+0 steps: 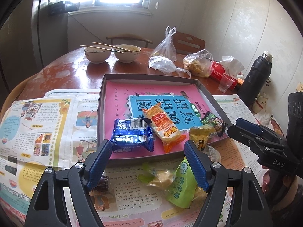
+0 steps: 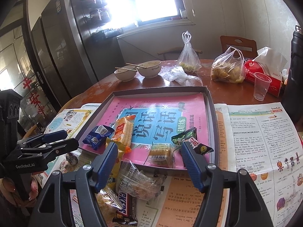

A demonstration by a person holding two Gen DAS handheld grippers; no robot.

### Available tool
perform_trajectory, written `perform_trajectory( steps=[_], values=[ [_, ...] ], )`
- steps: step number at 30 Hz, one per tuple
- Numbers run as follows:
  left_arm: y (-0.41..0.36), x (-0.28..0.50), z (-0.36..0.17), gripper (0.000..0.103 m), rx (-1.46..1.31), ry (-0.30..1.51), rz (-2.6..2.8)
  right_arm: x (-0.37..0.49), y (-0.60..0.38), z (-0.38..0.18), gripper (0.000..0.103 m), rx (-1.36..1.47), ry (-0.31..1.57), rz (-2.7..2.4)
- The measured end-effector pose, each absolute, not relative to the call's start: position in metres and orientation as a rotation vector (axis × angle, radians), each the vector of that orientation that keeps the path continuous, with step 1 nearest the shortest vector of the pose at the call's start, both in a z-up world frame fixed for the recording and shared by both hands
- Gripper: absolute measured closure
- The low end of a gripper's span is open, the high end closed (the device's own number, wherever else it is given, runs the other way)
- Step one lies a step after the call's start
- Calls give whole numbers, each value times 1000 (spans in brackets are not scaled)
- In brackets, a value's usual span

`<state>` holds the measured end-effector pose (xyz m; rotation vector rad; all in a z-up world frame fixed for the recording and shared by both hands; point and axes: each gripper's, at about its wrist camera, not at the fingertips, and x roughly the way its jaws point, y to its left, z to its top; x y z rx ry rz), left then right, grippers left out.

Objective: Organize snacks
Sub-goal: 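Withdraw both open grippers from the tray toward the snack pile, then grasp the clear bag of cookies with the right gripper while the left reaches the green bag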

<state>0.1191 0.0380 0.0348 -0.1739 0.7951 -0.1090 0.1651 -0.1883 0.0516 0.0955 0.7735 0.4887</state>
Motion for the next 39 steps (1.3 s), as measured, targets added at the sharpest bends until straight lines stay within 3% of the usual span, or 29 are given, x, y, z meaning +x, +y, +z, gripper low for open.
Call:
perform_trajectory(
  steps=[39],
  values=[
    [24,104,-1,23,-108,916,-161,149,-184,30,30,131,875,540]
  ],
)
